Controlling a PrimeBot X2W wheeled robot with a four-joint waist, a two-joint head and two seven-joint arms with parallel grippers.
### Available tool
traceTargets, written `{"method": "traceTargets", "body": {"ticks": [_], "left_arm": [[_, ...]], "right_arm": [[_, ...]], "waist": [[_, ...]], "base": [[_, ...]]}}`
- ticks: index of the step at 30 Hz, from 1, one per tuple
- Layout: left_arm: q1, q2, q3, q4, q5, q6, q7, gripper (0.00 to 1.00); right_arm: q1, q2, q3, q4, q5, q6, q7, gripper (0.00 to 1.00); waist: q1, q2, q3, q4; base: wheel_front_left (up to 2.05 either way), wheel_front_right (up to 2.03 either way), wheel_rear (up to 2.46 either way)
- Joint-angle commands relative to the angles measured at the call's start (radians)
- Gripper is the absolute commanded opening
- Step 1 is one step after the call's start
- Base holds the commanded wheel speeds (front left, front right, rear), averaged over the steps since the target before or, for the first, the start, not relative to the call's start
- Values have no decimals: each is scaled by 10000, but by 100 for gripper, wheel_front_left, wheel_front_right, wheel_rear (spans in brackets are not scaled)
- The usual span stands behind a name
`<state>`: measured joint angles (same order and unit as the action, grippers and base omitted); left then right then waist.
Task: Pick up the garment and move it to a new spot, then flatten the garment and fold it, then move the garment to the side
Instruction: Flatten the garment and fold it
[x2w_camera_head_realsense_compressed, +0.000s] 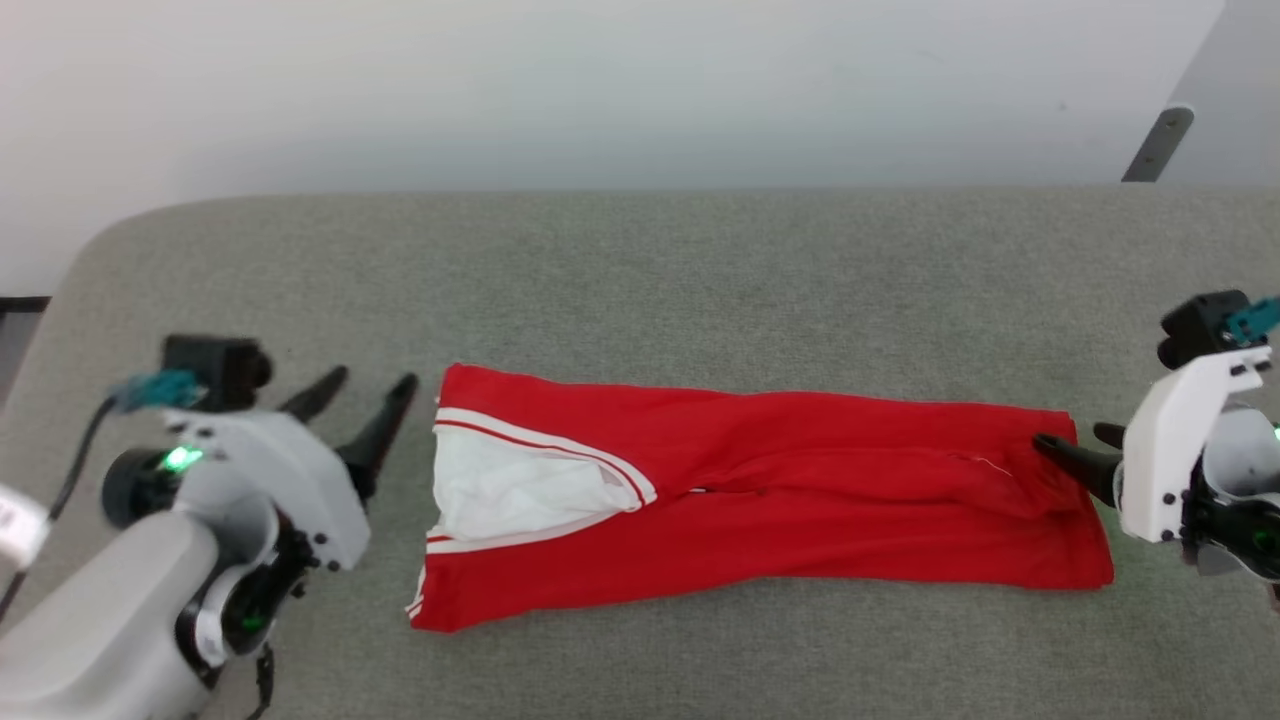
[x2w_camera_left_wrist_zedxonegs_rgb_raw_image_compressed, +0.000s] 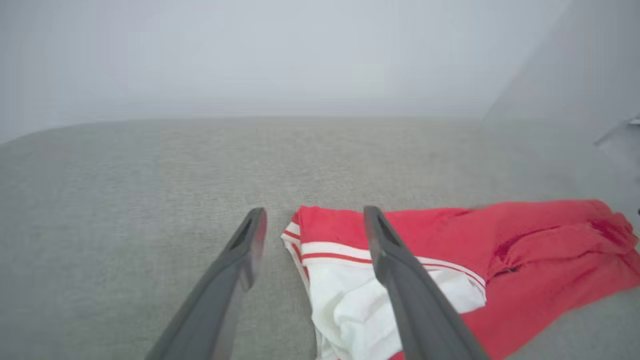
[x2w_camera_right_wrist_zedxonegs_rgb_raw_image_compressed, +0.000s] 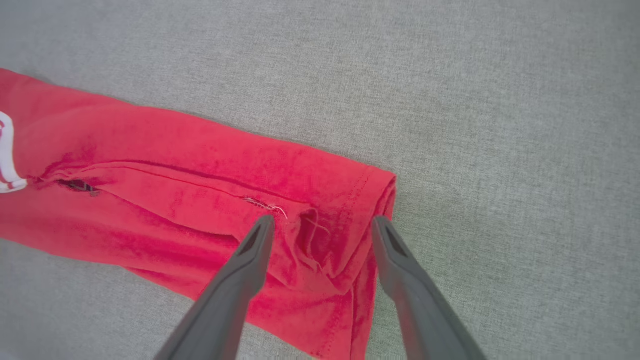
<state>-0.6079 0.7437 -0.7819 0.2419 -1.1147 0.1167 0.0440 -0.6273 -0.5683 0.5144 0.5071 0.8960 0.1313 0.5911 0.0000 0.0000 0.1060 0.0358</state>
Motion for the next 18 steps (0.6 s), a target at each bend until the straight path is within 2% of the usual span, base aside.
{"method": "traceTargets", "body": {"ticks": [1,5,7,12,18], "left_arm": [[398,40,171,-52,41,129,-521,100],[1173,52,562,-243,311,427,-2182,100],[1554,11,792,-290,341,592,-2675,100],[2270,-160,1400,-477,657,741,-3052,100],[3453,-1063,3143,-1018,1881,709,-3068,100]], "right_arm": [[226,-32,-199,31,-107,-11,37,100],[530,-61,-759,163,-212,-11,177,100],[638,-59,-989,233,-352,-11,266,100],[744,26,-1445,409,-641,-10,446,100],[925,198,-1986,812,-943,-10,710,100]], "waist": [[0,0,-93,92],[0,0,-110,247],[0,0,-78,317],[0,0,53,501],[0,0,276,900]], "base": [[0,0,0],[0,0,0],[0,0,0],[0,0,0],[0,0,0]]}}
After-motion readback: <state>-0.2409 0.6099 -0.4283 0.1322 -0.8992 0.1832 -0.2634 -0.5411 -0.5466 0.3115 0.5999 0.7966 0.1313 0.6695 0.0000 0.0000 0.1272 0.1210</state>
